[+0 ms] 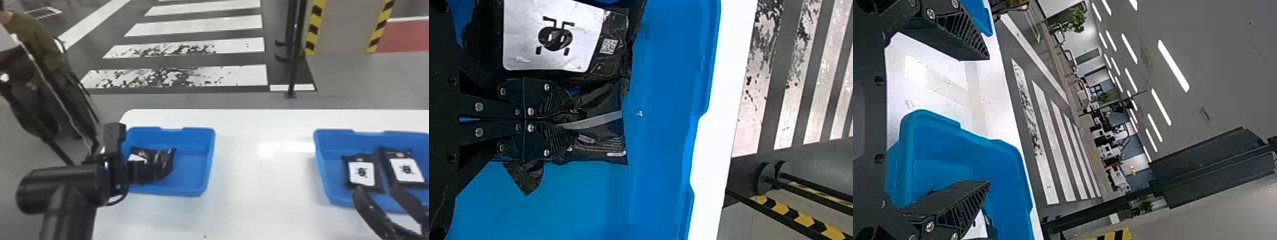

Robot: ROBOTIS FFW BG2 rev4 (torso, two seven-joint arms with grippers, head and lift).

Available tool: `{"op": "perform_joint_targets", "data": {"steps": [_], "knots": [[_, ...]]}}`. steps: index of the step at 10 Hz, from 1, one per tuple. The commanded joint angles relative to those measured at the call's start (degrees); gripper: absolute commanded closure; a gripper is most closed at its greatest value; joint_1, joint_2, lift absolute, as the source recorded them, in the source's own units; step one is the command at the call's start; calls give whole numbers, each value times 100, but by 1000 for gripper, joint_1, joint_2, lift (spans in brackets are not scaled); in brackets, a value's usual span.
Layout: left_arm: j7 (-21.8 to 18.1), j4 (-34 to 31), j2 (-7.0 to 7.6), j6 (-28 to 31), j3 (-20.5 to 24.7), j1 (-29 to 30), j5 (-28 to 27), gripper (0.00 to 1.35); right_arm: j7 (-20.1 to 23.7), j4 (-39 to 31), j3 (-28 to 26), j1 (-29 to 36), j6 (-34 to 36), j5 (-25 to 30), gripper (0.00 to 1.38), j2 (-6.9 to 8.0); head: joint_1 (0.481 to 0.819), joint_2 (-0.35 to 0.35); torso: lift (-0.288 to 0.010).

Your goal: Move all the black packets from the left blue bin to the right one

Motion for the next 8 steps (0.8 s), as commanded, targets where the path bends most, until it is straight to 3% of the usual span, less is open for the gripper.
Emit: {"op": "perform_joint_targets", "data": {"steps": [1, 4, 5, 8], "knots": [[-74, -361, 4, -218, 10, 144, 105, 1216, 4, 5, 0, 0, 0, -18, 144, 0, 695, 182, -140], [-154, -1852, -5, -499, -150, 833, 756, 1216, 75, -51, 137, -98, 70, -132, 145, -18, 695, 161, -140], [-303, -1965, 30, -963, -412, 973, 1076, 1216, 119, -136, 228, -169, 183, -167, 157, -44, 695, 142, -140], [-391, -2330, 65, -1300, -1441, 1184, 1979, 1216, 277, 19, 674, -591, 520, -521, 157, -202, 695, 63, -140]]}}
